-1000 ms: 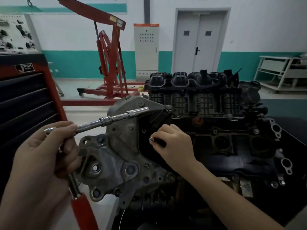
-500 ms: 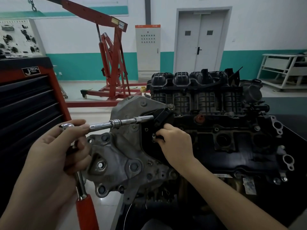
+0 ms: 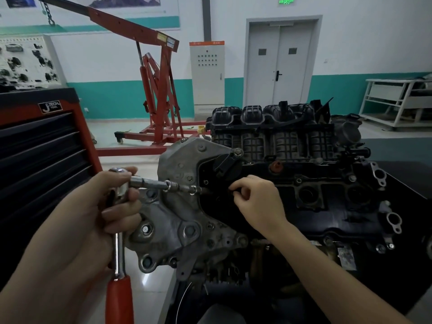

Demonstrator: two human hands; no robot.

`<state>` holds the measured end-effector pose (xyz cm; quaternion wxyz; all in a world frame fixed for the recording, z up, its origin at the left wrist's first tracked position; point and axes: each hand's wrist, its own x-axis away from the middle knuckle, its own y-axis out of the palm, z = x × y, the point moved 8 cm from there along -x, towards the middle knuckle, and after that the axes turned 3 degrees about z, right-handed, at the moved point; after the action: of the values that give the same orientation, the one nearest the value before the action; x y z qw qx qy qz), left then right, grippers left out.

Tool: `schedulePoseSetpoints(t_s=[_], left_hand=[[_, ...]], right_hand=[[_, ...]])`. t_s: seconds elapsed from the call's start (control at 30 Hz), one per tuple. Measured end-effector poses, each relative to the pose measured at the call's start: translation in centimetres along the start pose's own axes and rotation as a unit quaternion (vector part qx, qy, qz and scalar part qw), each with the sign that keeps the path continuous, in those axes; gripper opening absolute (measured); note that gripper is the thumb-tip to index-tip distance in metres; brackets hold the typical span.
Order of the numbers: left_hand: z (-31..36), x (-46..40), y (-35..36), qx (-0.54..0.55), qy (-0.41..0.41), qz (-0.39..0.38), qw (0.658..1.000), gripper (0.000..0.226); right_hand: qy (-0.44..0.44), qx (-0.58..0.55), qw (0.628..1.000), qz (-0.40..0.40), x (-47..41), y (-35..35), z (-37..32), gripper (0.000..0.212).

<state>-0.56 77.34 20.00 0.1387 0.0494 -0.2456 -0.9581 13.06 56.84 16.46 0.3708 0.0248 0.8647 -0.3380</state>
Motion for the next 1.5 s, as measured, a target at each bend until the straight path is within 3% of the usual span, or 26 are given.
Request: schedulePoseSetpoints(t_s=[0.2, 0.37, 0.5, 1.23, 1.4, 1.5], left_hand=[[-1.7, 0.5, 2.4, 0.007, -0.034, 0.017, 0.999, 0.016], [-1.9, 0.1, 3.9, 0.014, -0.034, 0.017, 0.999, 0.024], [-2.0, -0.7, 4.2, 0.018, -0.025, 0.044, 0.999, 0.004], [-4.9, -3.7, 6.5, 0.015, -0.048, 0.046, 0.998, 0.006], [-2.7, -1.8, 5.7, -0.061, 0.007, 0.052, 0.997, 0.013], [0.5, 0.3, 5.9, -0.153, 0.073, 0.014, 0.985, 0.026]], right_hand=[[0.04, -0.026, 0.999, 0.01, 0.8, -2.6, 1.4, 0.017], [0.05, -0.019, 0.999, 0.0, 1.4, -3.2, 1.7, 0.016], [0.055, -0.021, 0.998, -0.003, 1.5, -3.6, 2.0, 0.017], [0.062, -0.054, 0.997, -0.004, 1.3, -4.2, 2.3, 0.02], [0.025, -0.125, 0.991, -0.037, 0.6, -3.6, 0.2, 0.011], [-0.048, -0.193, 0.975, -0.095, -0.9, -3.1, -3.7, 0.035]])
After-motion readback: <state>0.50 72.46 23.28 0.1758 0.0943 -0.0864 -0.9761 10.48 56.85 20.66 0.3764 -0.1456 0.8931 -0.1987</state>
